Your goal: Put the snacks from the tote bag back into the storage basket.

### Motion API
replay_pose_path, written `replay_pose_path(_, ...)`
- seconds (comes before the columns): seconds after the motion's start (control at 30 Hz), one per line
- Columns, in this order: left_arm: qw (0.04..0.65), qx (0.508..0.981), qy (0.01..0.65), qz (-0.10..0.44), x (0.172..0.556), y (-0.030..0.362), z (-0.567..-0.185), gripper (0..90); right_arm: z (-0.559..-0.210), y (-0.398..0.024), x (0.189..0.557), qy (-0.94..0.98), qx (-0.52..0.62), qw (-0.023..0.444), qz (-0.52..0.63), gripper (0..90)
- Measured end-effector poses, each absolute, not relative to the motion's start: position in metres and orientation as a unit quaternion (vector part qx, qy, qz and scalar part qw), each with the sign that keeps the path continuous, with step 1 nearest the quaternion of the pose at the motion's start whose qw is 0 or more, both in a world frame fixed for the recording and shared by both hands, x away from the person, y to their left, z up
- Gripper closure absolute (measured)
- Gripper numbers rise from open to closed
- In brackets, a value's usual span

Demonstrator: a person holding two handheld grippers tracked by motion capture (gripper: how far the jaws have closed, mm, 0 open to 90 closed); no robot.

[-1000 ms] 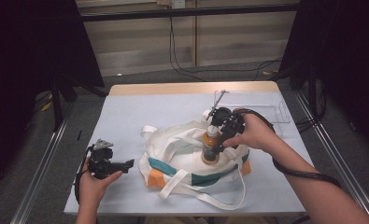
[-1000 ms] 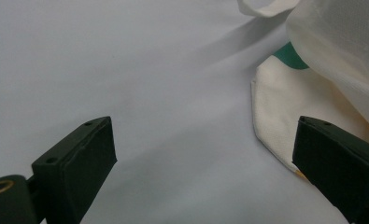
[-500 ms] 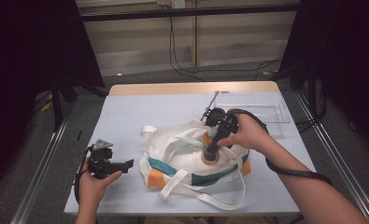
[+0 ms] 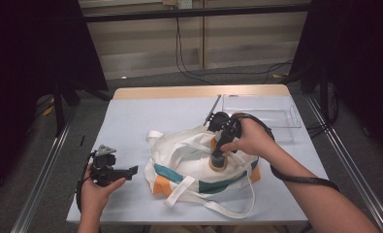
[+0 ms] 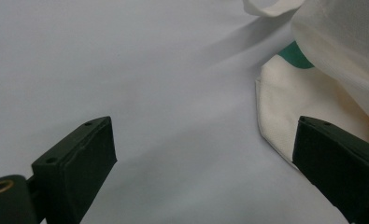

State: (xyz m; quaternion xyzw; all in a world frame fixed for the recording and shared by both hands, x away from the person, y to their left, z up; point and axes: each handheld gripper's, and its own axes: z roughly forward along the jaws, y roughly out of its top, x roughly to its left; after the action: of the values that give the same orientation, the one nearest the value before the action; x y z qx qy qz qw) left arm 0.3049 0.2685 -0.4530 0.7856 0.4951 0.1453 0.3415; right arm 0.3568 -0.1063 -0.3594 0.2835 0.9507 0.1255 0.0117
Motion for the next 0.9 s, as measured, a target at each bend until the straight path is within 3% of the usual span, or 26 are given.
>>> replay_pose_path(0.9,0.342,0.786,0.493,0.147,0.305,0.267,-0.453,5.8,-0.327,-0.108,0.362,0.96,0.269,-0.034,0.075,30.5)
